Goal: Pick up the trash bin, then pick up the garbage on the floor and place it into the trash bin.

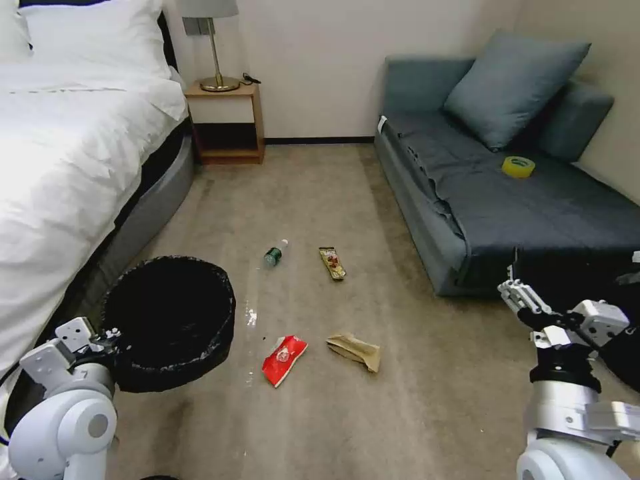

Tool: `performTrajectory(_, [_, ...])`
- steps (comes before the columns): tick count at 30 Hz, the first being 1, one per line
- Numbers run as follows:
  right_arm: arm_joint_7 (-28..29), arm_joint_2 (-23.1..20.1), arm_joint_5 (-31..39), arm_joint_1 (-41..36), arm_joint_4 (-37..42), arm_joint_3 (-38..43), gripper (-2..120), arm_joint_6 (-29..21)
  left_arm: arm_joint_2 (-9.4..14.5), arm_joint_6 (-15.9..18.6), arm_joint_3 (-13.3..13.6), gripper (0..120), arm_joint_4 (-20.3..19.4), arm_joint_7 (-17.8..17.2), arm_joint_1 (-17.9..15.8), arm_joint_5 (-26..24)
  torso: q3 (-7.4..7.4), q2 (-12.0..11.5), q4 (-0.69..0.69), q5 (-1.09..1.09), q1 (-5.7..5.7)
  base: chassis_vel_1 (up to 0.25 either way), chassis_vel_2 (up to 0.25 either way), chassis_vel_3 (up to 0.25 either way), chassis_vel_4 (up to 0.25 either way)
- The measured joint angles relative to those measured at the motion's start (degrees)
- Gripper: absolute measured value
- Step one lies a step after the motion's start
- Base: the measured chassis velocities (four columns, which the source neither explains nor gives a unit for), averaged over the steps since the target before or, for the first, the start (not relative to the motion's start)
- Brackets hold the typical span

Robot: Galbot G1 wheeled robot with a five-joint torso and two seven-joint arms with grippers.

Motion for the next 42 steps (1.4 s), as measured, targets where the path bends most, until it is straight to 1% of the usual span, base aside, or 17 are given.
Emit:
performTrajectory(6, [-3.4,-1.5,-2.9,-0.1,-2.5,-1.4,100,2.0,0.0,0.0,-0.2,2,-0.7,0.3,0.1,-0.1,0.00,0.0,-0.01,0.00,0.00,0.000,0.000,0.000,0.000])
performTrajectory(10, [-4.0,-5.5,-5.6,3.1,-6.8,-7.1,100,-1.1,0.2,0.0,-0.2,2,-1.8,0.6,0.5,-0.3,0.00,0.0,0.01,0.01,0.00,0.000,0.000,0.000,0.000])
performTrajectory(11, [-4.0,-5.5,-5.6,3.1,-6.8,-7.1,100,-1.1,0.2,0.0,-0.2,2,-1.8,0.6,0.5,-0.3,0.00,0.0,0.01,0.01,0.00,0.000,0.000,0.000,0.000])
performTrajectory(14, [-4.2,-11.1,-5.7,7.4,-12.7,-13.3,100,-6.3,0.7,-0.1,0.8,2,-2.3,0.9,0.5,-0.6,0.00,0.0,-0.01,0.01,0.00,0.000,0.000,0.000,0.000])
performTrajectory(15, [-4.2,-11.1,-5.7,7.4,-12.7,-13.3,100,-6.3,0.7,-0.1,0.8,2,-2.3,0.9,0.5,-0.6,0.00,0.0,-0.01,0.01,0.00,0.000,0.000,0.000,0.000])
performTrajectory(16, [-4.2,-12.9,-5.1,9.2,-14.8,-15.3,100,-7.5,0.7,-0.1,0.9,2,-2.3,0.9,0.5,-0.6,0.00,0.0,-0.02,0.01,0.00,0.000,0.000,0.000,0.000])
performTrajectory(19, [-3.5,-21.3,-1.4,16.3,-23.2,-23.3,100,-11.0,0.6,-0.1,1.2,2,-2.4,0.9,0.5,-0.5,0.00,0.0,0.01,0.02,0.00,0.000,0.000,0.000,0.000])
performTrajectory(20, [-3.1,-23.9,0.1,18.8,-26.0,-26.0,100,-11.6,0.5,-0.1,1.3,2,-2.4,0.9,0.5,-0.4,0.00,0.0,0.02,0.01,0.00,0.000,0.000,0.000,0.000])
performTrajectory(21, [-3.1,-23.9,0.1,18.8,-26.0,-26.0,100,-11.6,0.5,-0.1,1.3,2,-2.4,0.9,0.5,-0.4,0.00,0.0,0.02,0.01,0.00,0.000,0.000,0.000,0.000])
performTrajectory(25, [-2.8,-29.7,7.7,30.7,-37.0,-38.1,99,-12.5,-0.2,-0.1,1.6,2,-2.3,0.9,0.7,0.6,0.01,0.0,0.00,0.01,0.01,0.000,0.000,0.000,0.000])
performTrajectory(26, [-2.8,-29.7,7.7,30.7,-37.0,-38.1,99,-12.5,-0.2,-0.1,1.6,2,-2.3,0.9,0.7,0.6,0.01,0.0,0.00,0.01,0.01,0.000,0.000,0.000,0.000])
performTrajectory(29, [-3.6,-31.2,9.4,38.5,-46.4,-46.8,87,-12.1,-0.9,-0.1,1.7,2,-2.4,0.9,1.0,1.3,0.01,0.0,0.02,0.01,0.00,0.000,0.000,0.000,0.000])
performTrajectory(32, [-4.1,-32.0,10.9,43.0,-52.0,-52.5,84,-11.6,-1.2,-0.1,1.6,2,-2.7,0.9,1.3,1.7,0.00,0.0,0.00,0.02,0.00,0.000,0.000,0.000,0.000])
performTrajectory(35, [-5.2,-33.0,12.6,49.0,-58.1,-60.2,89,-10.7,-1.6,-0.1,1.4,2,-2.9,1.0,1.7,2.4,0.01,0.0,-0.01,0.03,0.00,0.000,0.000,0.000,0.000])
performTrajectory(36, [-5.2,-33.0,12.6,49.0,-58.1,-60.2,89,-10.7,-1.6,-0.1,1.4,2,-2.9,1.0,1.7,2.4,0.01,0.0,-0.01,0.03,0.00,0.000,0.000,0.000,0.000])
performTrajectory(38, [-6.1,-33.4,12.8,53.0,-61.6,-64.1,96,-9.8,-2.0,-0.1,1.2,2,-3.2,1.0,1.9,2.7,0.00,0.0,0.01,-0.03,0.00,0.000,0.000,0.000,0.000])
performTrajectory(42, [-7.0,-32.9,12.9,57.3,-66.3,-69.1,98,-8.8,-2.5,-0.1,0.9,2,-3.3,1.0,2.0,3.2,0.00,0.0,0.00,0.01,0.00,0.000,0.000,0.000,0.000])
